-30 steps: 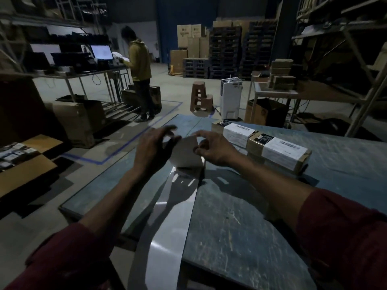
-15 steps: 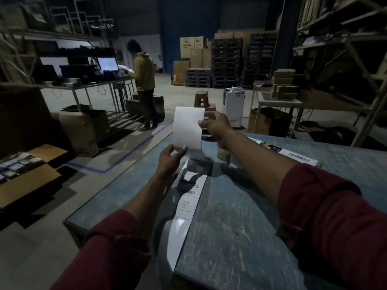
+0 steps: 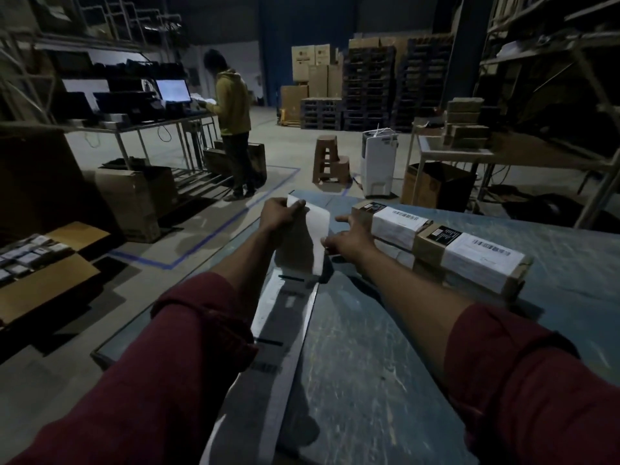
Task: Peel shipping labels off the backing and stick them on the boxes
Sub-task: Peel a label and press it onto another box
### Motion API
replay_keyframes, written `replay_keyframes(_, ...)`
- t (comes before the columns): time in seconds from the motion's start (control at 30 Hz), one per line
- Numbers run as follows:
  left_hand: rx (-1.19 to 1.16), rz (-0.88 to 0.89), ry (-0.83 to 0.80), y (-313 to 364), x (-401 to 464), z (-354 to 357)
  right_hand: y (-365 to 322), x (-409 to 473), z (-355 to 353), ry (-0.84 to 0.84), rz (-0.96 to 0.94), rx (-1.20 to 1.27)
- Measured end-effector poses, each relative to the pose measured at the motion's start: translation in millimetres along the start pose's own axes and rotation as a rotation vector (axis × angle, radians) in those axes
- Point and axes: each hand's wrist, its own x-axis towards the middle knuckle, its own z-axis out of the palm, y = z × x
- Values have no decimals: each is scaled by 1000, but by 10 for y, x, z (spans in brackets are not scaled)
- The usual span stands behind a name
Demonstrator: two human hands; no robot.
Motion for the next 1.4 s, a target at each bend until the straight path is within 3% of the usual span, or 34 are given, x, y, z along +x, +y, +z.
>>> replay_keyframes(0.2,406,-76,-26,-163,-406,-54,110,-16,169,184,-21,-216)
replay_keyframes(0.47,875,162,-217,-593,-870,-297,60,112,255,176,-29,-487)
replay_keyframes(0.6,1044,152,-243,-626,-873,-174,13,-47,273,201,-128,-656)
replay_keyframes(0.87,931,56,-203,-459,-783,79,-99,-646,182,92,-240,-678)
replay_keyframes(1.1,757,94,-113,-197,-1317,-416,60,-1366,72,-69,-333,-589)
replay_keyframes(1.2,699,-26,-96,-199,-1752,-650,170,-1533,-17,-71,-318,-601)
replay_keyframes(1.4,757,-225,-230,3,-2316,-665,380,-1720,13,-138,-259,-658)
